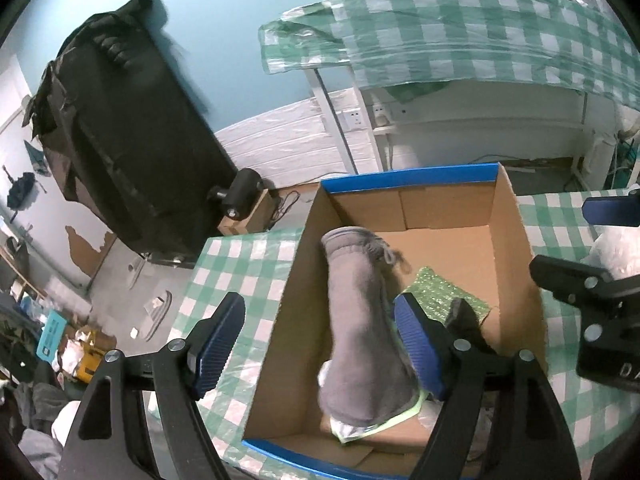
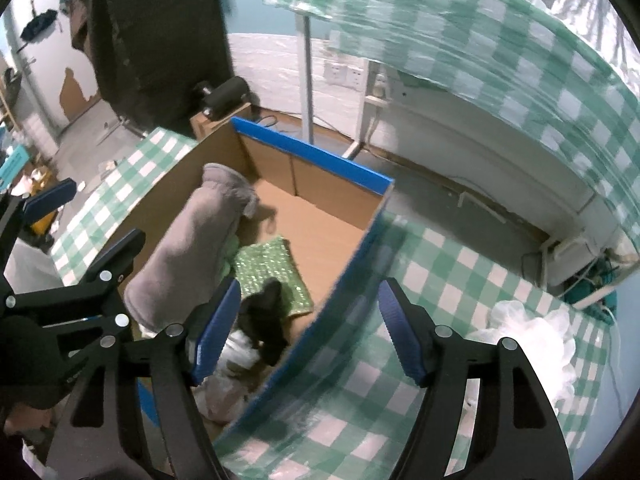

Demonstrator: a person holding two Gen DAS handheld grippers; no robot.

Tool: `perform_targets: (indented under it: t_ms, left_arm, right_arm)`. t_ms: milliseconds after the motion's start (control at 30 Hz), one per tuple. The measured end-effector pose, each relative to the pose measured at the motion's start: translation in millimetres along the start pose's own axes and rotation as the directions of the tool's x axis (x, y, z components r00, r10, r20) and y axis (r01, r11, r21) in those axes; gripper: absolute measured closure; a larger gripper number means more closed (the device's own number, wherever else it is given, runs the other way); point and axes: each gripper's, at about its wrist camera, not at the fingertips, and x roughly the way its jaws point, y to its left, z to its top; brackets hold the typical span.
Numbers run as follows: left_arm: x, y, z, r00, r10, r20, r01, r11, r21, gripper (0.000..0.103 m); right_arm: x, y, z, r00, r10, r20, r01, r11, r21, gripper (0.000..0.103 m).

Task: Organize soft objects
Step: 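Open both grippers to drop the mitten and sock into the box, then move both open grippers toward the white mesh bath puff on the table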

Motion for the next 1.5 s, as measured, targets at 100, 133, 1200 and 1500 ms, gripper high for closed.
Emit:
perform_targets:
  t_ms: [100, 133, 1200, 1500]
  left_arm:
    - [-1.6, -4.1, 2.5, 1.000, -0.009, 0.002, 0.009, 1.000, 0.005, 0.024]
    - [-2.4, -5.5, 3.2, 1.000, -0.010, 0.003, 0.010, 1.000, 0.007, 0.024]
    - [-32.3, -84.8, 15.8, 0.996, -0.088, 0.020, 0.084, 0.986, 0.142, 0.023]
    - [-35.6, -108.9, 17.0, 0.994, -0.107, 0.007, 0.104, 0.979, 0.174, 0.023]
  right_arm:
    - [-3.3, -8.9, -2.4, 1.000, -0.009, 0.004, 0.009, 1.000, 0.015, 0.032]
    - [-4.9, -12.7, -4.3, 1.000, -0.013, 0.004, 0.013, 1.000, 0.019, 0.031]
    - [-42.0, -102.9, -55.1, 0.994, -0.107, 0.012, 0.104, 0.984, 0.146, 0.030]
    - [-48.5, -127.6, -69.5, 0.991, -0.130, 0.005, 0.127, 0.976, 0.179, 0.030]
